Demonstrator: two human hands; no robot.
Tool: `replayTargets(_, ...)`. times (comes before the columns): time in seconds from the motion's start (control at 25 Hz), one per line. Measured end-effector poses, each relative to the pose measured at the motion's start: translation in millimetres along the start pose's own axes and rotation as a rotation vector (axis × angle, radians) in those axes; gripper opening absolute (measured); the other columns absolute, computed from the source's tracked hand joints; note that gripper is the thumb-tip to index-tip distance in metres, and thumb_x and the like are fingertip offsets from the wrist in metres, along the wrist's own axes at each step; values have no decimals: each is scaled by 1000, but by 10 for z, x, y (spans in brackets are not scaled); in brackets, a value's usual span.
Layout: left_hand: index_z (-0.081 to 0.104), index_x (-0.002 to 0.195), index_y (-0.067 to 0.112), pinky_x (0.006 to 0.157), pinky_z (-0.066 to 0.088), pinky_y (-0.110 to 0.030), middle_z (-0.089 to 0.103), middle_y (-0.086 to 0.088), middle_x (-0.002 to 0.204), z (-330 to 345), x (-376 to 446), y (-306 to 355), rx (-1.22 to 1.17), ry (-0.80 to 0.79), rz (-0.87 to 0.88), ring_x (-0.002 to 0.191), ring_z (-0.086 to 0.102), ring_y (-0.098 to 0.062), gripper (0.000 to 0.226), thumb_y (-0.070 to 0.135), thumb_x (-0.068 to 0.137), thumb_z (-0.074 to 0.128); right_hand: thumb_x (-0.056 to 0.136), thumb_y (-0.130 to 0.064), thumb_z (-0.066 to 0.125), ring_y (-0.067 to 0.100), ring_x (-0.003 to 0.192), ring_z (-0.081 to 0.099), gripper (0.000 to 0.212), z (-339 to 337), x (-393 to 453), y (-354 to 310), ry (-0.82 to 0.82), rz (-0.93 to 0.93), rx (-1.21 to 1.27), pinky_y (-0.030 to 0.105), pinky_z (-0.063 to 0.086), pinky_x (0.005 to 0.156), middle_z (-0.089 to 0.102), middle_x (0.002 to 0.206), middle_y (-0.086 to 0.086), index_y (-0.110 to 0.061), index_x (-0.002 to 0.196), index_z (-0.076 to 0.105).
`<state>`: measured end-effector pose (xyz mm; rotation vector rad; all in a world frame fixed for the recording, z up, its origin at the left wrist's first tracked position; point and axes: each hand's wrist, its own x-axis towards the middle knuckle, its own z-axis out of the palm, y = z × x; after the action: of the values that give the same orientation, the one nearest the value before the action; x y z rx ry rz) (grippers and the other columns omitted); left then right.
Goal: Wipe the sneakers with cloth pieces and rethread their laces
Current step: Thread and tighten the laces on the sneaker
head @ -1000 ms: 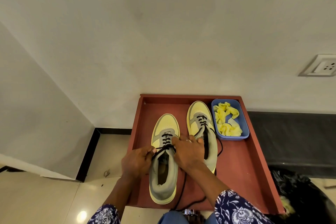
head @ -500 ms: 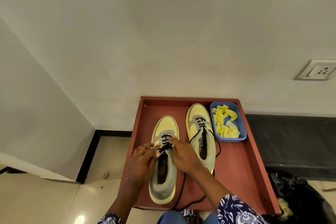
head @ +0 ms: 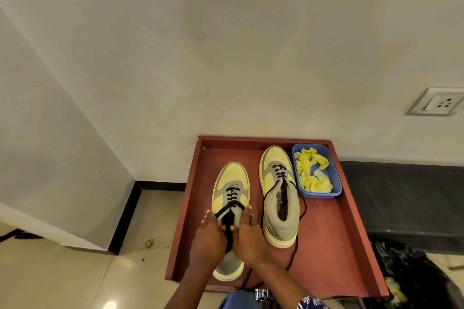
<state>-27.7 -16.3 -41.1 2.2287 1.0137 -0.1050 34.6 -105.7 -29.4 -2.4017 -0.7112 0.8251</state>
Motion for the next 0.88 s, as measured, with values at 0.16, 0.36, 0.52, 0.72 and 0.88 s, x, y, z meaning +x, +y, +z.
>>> replayTargets(0.16,41,125,4,85,53,-36,60,-16,113,35,-45,33,-139,-22,-186,98,62,-29,42,26,91,49,98,-25,36,33,133,36,67,46,-55,-14,-2,81,71,31,36,102,22,151,20,4,145,-2)
replayTargets(0.36,59,105,1,70,48,-28,65,-15,102,27,-74,21,-210,-4,-280,90,63,-26,30,26,88,57,97,-22,38,31,114,56,55,147,-44,-15,58,209,99,31,45,86,54,127,21,7,140,17)
replayTargets(0.52,60,103,3,70,51,-28,64,-12,97,36,-55,-10,-219,17,-301,83,63,-22,23,20,92,50,94,-9,36,31,112,57,45,172,-45,-52,99,261,90,33,46,87,56,124,19,3,136,26)
replayTargets(0.72,60,101,1,53,40,-18,60,-6,84,11,-10,-22,-224,62,-276,69,56,-13,23,17,95,45,93,-5,38,30,108,59,37,138,12,-108,164,215,52,31,48,85,59,119,18,2,129,37)
replayTargets(0.88,60,100,0,53,39,-18,57,-6,81,-116,159,-23,-241,110,-281,65,51,-10,23,16,95,45,92,-6,39,29,105,60,40,89,161,-240,156,181,57,32,48,82,59,118,17,2,131,36)
